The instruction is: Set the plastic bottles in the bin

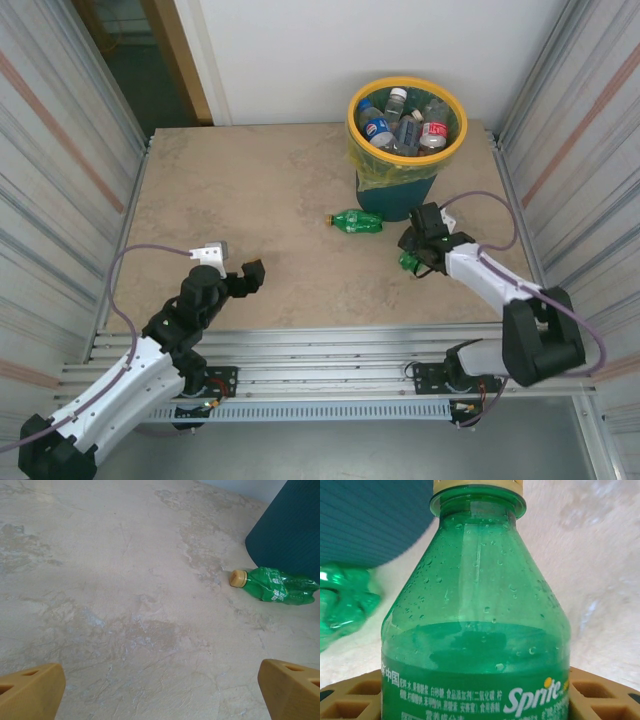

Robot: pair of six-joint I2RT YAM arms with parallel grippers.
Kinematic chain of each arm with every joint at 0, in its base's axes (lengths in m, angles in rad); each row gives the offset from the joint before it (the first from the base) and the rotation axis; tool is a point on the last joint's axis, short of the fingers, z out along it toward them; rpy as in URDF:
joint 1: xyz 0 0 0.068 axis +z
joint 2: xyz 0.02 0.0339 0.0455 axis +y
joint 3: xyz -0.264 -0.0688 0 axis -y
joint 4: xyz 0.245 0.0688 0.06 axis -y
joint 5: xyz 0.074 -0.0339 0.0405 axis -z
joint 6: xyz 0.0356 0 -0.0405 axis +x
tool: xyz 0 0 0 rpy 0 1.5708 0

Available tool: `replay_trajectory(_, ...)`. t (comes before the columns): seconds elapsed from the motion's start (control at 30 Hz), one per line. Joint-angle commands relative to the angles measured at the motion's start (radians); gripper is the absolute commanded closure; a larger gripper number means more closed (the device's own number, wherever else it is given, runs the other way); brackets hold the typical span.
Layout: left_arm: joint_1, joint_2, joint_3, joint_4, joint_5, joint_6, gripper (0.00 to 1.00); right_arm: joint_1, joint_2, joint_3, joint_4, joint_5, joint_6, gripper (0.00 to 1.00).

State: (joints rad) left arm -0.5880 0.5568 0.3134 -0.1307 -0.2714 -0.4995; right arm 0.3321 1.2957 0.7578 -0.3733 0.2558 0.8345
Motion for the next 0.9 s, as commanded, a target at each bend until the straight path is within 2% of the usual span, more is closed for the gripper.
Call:
replay_trajectory(0.0, 0.008, -0.017, -0.012, -0.007, -0.022, -0.018, 0.01, -0.008, -0.116, 0.018, -0.117, 0.088, -0.073, 0.59)
replay_trajectory(0.23, 0.01, -0.009, -0.018, 0.002, -0.033, -0.018, 0.01, -0.025, -0.36, 0.102, -0.245, 0.149, -0.177, 0.6)
replay_trajectory(0.37, 0.009, 0.001, -0.019, 0.013, -0.032, -0.018, 0.01, -0.027, -0.434, 0.17, -0.294, 0.185, -0.237, 0.6)
replay_trajectory(0.67, 0.008, 0.015, -0.021, 0.023, -0.028, -0.019, 0.01, -0.028, -0.463, 0.271, -0.328, 0.196, -0.301, 0.62)
replay_trajectory(0.87, 0.009, 0.017, -0.02, 0.022, -0.033, -0.018, 0.01, -0.029, -0.422, 0.35, -0.314, 0.165, -0.353, 0.62)
